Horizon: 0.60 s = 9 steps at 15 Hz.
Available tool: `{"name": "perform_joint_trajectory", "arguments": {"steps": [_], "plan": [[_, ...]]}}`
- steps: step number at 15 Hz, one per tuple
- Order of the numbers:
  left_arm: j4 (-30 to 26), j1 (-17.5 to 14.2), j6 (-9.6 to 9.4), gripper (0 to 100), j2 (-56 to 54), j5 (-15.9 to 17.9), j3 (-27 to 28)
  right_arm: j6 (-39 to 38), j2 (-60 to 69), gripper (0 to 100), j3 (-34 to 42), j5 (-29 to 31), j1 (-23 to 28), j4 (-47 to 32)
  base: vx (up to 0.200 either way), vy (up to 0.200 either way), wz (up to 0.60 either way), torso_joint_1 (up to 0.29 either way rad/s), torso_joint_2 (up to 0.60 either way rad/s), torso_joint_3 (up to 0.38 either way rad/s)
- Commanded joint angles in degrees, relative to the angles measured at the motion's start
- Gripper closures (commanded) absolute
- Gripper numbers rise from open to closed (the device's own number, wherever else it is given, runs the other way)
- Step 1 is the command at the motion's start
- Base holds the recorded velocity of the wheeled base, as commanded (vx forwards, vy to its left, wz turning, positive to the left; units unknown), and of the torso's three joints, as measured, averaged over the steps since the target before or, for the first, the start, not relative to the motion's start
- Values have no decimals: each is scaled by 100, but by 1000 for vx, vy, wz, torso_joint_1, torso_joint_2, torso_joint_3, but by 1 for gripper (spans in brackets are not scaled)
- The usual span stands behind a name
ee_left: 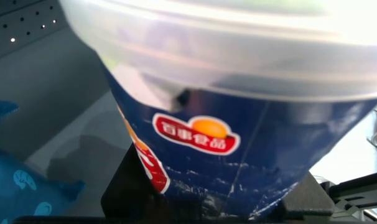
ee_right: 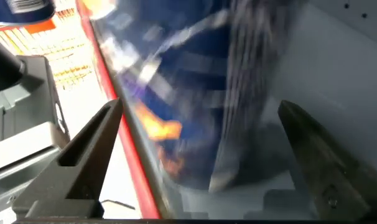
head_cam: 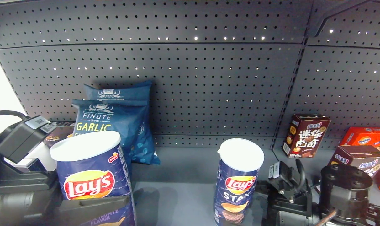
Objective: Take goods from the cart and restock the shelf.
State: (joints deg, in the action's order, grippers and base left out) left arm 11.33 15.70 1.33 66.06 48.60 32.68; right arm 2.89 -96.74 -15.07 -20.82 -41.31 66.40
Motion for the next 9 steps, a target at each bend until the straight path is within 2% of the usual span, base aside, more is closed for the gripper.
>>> {"name": "perform_joint_trajectory", "arguments": {"steps": [1,6,9], "plan": [[1,12,-1,100,3,0,10,19,587,0,382,-1,194,-4,0,0,0,0,0,0],[1,21,-1,100,3,0,1,45,1896,0,927,17,326,-66,0,0,0,0,0,0],[1,21,-1,100,-5,0,10,63,2494,0,637,34,519,-180,0,0,0,0,0,0]]}}
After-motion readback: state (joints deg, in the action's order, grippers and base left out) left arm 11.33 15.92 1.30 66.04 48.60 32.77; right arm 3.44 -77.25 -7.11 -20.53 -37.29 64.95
